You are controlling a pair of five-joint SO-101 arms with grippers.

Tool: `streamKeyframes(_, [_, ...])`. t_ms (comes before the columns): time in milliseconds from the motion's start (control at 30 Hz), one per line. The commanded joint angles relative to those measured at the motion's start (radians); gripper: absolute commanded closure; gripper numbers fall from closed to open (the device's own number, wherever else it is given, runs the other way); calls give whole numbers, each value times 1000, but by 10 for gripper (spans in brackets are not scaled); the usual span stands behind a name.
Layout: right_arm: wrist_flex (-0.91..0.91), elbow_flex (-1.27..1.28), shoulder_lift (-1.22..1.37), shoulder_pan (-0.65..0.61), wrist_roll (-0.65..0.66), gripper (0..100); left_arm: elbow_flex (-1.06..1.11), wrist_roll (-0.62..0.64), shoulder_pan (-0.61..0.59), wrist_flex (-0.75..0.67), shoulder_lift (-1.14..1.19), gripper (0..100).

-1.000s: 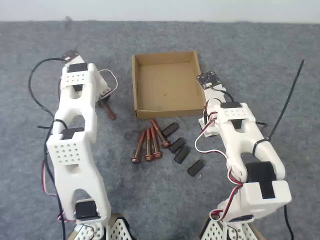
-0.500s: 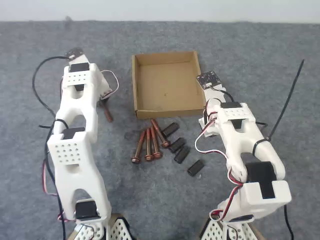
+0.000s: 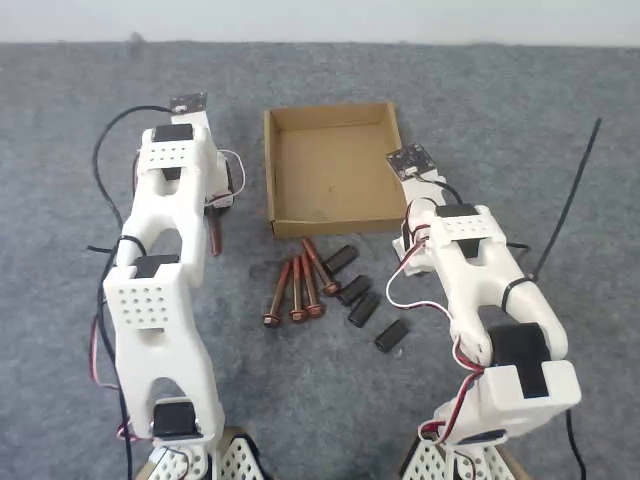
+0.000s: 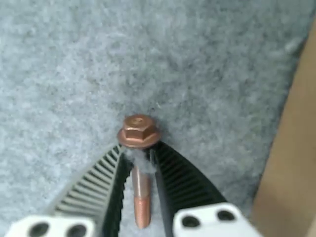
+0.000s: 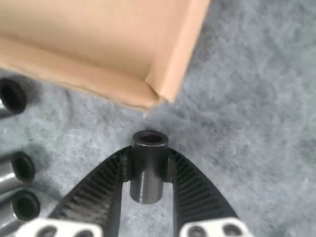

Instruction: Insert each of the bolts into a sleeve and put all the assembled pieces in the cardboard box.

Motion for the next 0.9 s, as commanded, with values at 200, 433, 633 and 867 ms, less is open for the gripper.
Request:
streamKeyframes(200, [59, -6, -176, 84, -12, 992, 180, -95, 29, -123, -183, 989])
streamKeyframes(433, [108, -6, -358, 114, -12, 992, 346, -129, 51, -235, -299, 989])
streamKeyframes(633, [-22, -6, -395, 116, -6, 992, 367, -127, 52, -242, -316, 989])
streamKeyframes(867, [-266, -5, -389, 147, -5, 992, 367, -127, 52, -242, -316, 989])
